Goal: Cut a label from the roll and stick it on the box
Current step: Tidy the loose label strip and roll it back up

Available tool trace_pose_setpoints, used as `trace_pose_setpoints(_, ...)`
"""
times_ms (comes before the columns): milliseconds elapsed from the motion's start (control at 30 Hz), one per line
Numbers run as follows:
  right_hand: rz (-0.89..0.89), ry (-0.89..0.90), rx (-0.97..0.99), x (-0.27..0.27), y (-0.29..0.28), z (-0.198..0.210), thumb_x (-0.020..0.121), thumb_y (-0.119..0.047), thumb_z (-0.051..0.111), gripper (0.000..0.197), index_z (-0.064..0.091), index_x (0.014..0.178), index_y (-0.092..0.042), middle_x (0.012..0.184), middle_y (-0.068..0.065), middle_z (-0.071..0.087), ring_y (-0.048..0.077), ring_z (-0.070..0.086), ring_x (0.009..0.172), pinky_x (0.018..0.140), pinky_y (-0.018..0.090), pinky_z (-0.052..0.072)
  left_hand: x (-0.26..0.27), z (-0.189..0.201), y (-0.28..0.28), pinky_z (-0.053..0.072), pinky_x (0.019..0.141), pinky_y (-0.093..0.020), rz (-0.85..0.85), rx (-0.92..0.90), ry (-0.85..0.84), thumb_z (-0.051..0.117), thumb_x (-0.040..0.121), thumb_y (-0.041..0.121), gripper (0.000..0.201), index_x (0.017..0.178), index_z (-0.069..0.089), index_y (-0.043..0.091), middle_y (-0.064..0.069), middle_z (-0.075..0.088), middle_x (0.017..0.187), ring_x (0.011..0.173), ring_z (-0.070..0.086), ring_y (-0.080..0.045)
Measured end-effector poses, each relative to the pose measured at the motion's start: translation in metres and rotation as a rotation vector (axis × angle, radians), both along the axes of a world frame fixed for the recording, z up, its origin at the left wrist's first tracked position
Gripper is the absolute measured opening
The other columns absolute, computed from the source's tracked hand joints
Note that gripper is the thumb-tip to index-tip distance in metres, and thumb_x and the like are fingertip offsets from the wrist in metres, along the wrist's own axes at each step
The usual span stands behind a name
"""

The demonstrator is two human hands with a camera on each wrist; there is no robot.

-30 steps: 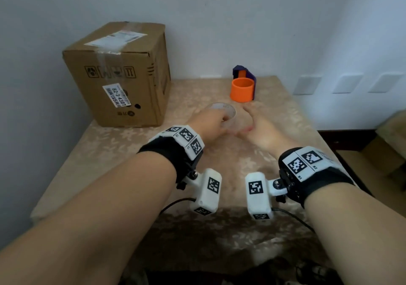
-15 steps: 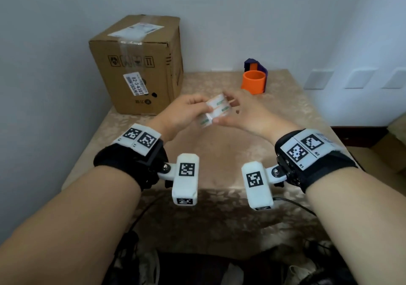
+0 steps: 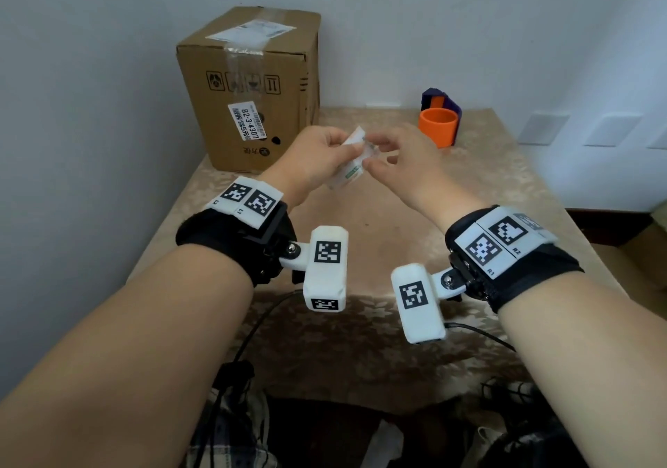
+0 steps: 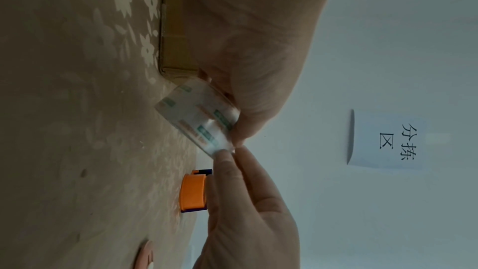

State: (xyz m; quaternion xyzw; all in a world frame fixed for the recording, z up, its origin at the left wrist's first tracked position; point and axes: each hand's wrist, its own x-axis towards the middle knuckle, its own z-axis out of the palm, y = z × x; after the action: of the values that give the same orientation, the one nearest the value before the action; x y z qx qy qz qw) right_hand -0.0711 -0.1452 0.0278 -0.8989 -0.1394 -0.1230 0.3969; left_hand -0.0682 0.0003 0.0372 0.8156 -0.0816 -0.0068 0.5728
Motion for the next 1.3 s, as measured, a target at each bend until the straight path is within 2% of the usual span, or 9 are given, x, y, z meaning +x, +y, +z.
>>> trace_pose_setpoints(167, -0.008, 0.058, 0.065, 0.004, -0.006, -0.001, 0.081, -0.022, 0.069, 0.051, 0.052, 0.129, -0.015, 0.107, -0.001, 0.051, 0.01, 0.05, 0.093, 0.084, 0.026, 0.046, -0.001, 0.004, -0.002, 0.043, 0.061, -0.011, -0.033, 0.06, 0.015, 0.05, 0.095, 0.013, 0.023, 0.108, 0.068, 0.009, 0.007, 0.064, 0.081, 0.072, 0.055, 0.0)
trace_pose_setpoints(367, -0.011, 0.1, 0.105, 0.008, -0.009, -0.003, 0.08, -0.015, 0.07, 0.03, 0.058, 0.108, -0.016, 0.076, -0.009, 0.047, 0.007, 0.047, 0.07, 0.071, 0.024, 0.041, -0.002, 0.002, -0.006, 0.043, 0.066, -0.017, -0.049, 0.078, 0.002, 0.051, 0.094, 0.01, 0.022, 0.107, 0.068, 0.006, 0.001, 0.065, 0.085, 0.075, 0.058, -0.006)
trace_pose_setpoints(433, 0.002, 0.101, 0.084, 0.008, -0.01, -0.003, 0.076, -0.019, 0.073, 0.035, 0.056, 0.107, -0.018, 0.092, -0.004, 0.05, 0.011, 0.049, 0.084, 0.077, 0.025, 0.041, -0.002, 0.002, -0.008, 0.045, 0.066, -0.018, -0.056, 0.082, 0.0, 0.051, 0.093, 0.008, 0.022, 0.106, 0.068, 0.005, 0.0, 0.065, 0.082, 0.072, 0.057, -0.007)
trace_pose_setpoints(533, 0.044, 0.096, 0.078, 0.006, -0.011, -0.004, 0.071, -0.021, 0.079, 0.067, 0.045, 0.129, -0.013, 0.119, 0.003, 0.043, 0.012, 0.044, 0.105, 0.089, 0.025, 0.042, -0.002, 0.003, -0.011, 0.047, 0.062, -0.012, -0.075, 0.072, 0.007, 0.05, 0.093, 0.006, 0.022, 0.103, 0.068, 0.003, 0.0, 0.064, 0.077, 0.067, 0.056, -0.006)
trace_pose_setpoints(767, -0.013, 0.05, 0.07, 0.003, -0.01, -0.005, 0.069, -0.018, 0.08, 0.063, 0.048, 0.123, -0.009, 0.109, -0.002, 0.041, 0.011, 0.044, 0.098, 0.082, 0.021, 0.037, -0.004, 0.004, -0.013, 0.046, 0.059, -0.01, -0.074, 0.122, 0.014, 0.051, 0.092, 0.006, 0.021, 0.101, 0.07, 0.002, -0.002, 0.066, 0.076, 0.065, 0.058, -0.007)
trace_pose_setpoints(933, -0.014, 0.055, 0.056, 0.005, -0.01, -0.009, 0.067, -0.018, 0.082, 0.062, 0.05, 0.12, -0.01, 0.107, -0.001, 0.043, 0.011, 0.044, 0.094, 0.068, 0.008, 0.034, -0.007, 0.002, -0.012, 0.045, 0.07, -0.024, -0.087, 0.135, 0.023, 0.052, 0.091, 0.005, 0.022, 0.101, 0.069, -0.004, -0.016, 0.066, 0.089, 0.076, 0.057, -0.016)
trace_pose_setpoints(1100, -0.005, 0.045, 0.03, 0.0, -0.007, -0.011, 0.07, -0.015, 0.078, 0.034, 0.054, 0.095, -0.016, 0.087, -0.015, 0.041, 0.013, 0.046, 0.094, 0.08, 0.024, 0.042, -0.005, -0.001, -0.009, 0.046, 0.074, -0.03, -0.113, 0.101, 0.027, 0.055, 0.091, 0.007, 0.024, 0.103, 0.066, -0.011, -0.03, 0.066, 0.094, 0.08, 0.056, -0.023)
trace_pose_setpoints(1233, 0.003, 0.111, 0.044, -0.001, -0.008, -0.011, 0.069, -0.015, 0.08, 0.08, 0.037, 0.137, -0.01, 0.133, 0.008, 0.042, 0.021, 0.046, 0.119, 0.1, 0.031, 0.041, -0.003, -0.006, -0.008, 0.046, 0.076, -0.028, -0.172, 0.112, 0.059, 0.052, 0.092, 0.003, 0.022, 0.105, 0.065, -0.01, -0.022, 0.065, 0.094, 0.083, 0.057, -0.024)
trace_pose_setpoints(1300, 0.002, 0.145, 0.03, -0.001, -0.009, -0.01, 0.071, -0.014, 0.079, 0.081, 0.036, 0.138, -0.008, 0.134, 0.009, 0.043, 0.02, 0.047, 0.121, 0.097, 0.026, 0.039, -0.002, -0.008, -0.009, 0.046, 0.081, -0.031, -0.19, 0.128, 0.06, 0.051, 0.092, 0.001, 0.021, 0.105, 0.065, -0.01, -0.025, 0.066, 0.097, 0.085, 0.057, -0.023)
